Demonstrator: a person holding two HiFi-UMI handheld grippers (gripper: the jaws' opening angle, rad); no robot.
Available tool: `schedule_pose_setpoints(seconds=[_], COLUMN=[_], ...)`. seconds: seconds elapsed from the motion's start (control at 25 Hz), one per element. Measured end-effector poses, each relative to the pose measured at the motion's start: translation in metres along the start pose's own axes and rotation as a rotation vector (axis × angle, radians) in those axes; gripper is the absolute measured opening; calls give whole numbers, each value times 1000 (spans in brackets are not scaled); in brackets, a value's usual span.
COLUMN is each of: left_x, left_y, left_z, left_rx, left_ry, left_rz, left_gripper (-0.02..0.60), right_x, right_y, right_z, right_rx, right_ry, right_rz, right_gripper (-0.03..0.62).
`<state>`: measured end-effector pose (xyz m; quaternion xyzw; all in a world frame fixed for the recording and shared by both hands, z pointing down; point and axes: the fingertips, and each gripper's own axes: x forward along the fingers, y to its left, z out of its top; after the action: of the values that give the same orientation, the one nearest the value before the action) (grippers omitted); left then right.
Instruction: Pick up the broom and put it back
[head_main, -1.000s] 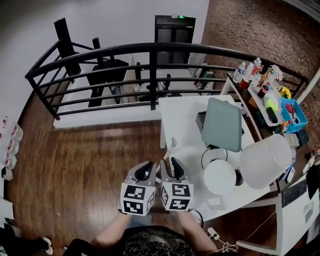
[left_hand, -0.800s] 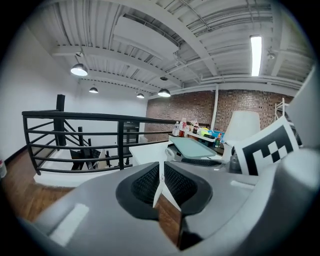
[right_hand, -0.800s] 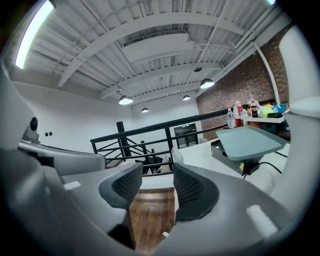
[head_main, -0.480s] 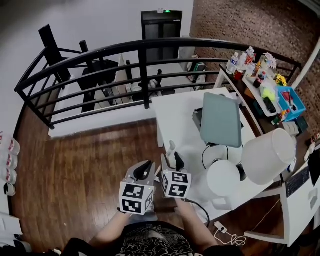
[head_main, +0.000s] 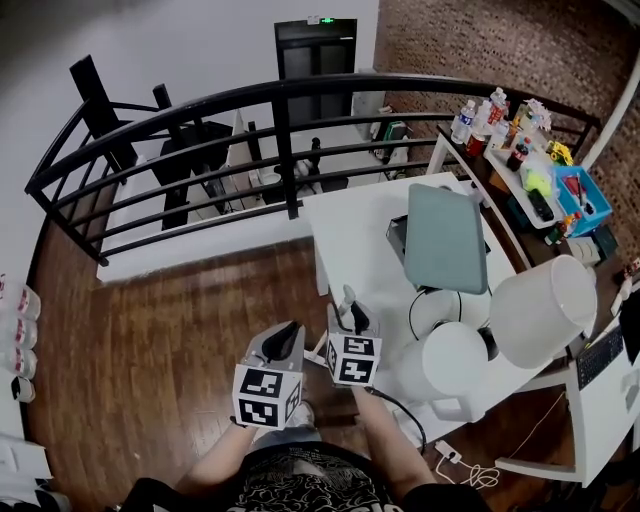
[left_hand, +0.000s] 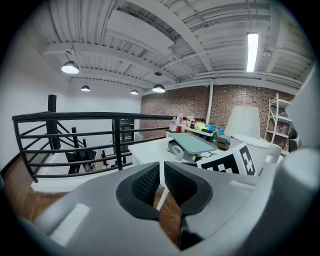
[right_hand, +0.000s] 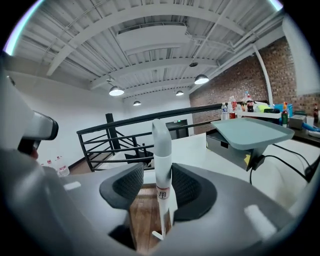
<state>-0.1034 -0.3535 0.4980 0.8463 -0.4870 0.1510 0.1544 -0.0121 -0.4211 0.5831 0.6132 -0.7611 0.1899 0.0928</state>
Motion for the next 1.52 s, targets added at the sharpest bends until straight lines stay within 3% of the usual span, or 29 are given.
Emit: schedule_pose_setpoints(seconds=[0.16,0.64,1.08,1.52], left_x=[1,0,-11,-28], left_y=[5,11,9,-17], left_z=[-1,-3,0,17], left_rx=[0,-12,-37,-32], left_ry=[5,6,-31,-90], left_rz=[4,15,39,36], left_gripper=[31,31,29,29], right_x=[6,4,-29,-88], right_y=[-9,-5,22,44], right_z=[-1,-1,5,66], right_rx=[-49,-84,-125,-164], right_ry=[14,16,-20,-154], right_rz=[-56,-59,0,102], right_gripper=[100,96,94,92])
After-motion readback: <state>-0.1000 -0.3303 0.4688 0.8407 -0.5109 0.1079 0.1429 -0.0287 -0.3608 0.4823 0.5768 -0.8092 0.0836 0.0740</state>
